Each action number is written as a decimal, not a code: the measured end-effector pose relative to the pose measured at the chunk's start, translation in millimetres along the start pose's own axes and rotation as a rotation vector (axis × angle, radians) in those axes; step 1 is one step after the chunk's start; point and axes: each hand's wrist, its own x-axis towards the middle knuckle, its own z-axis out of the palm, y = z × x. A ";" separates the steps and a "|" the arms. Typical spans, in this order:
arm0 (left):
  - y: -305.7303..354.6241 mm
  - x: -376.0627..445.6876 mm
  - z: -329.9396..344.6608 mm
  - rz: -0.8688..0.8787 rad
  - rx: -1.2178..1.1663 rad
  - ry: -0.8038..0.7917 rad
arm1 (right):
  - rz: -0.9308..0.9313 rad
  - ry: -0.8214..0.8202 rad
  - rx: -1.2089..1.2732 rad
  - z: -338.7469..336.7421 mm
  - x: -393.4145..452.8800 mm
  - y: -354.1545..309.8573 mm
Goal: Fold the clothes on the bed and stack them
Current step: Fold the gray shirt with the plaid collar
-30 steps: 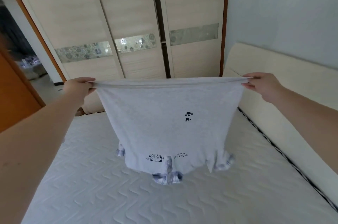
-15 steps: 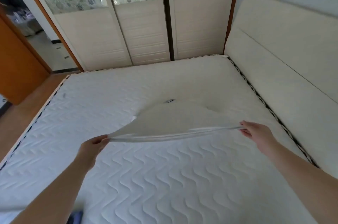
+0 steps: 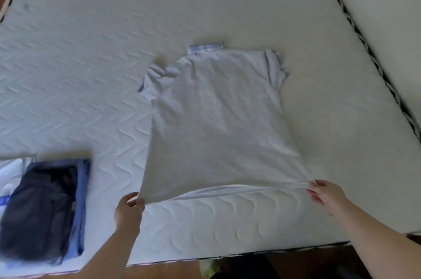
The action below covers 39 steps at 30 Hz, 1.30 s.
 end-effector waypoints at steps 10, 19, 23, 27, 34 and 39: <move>-108.4 -20.8 -19.6 -0.013 0.315 -0.021 | 0.050 0.117 -0.198 -29.8 19.3 115.0; -155.1 -40.0 -21.9 -0.042 0.457 -0.049 | -0.039 0.220 -0.587 -38.1 18.5 159.6; -147.6 -37.7 -17.8 -0.043 0.493 -0.078 | -0.007 0.208 -0.638 -28.3 10.4 148.6; -129.6 -29.6 -18.3 -0.069 0.485 -0.051 | 0.028 0.320 -0.784 -15.6 -0.8 115.1; -58.3 -11.0 0.6 -0.047 0.424 -0.034 | -0.232 0.278 -0.843 45.4 -5.1 45.7; 13.1 19.7 28.3 0.068 0.380 -0.055 | -0.441 0.117 -0.770 108.5 -5.2 -2.9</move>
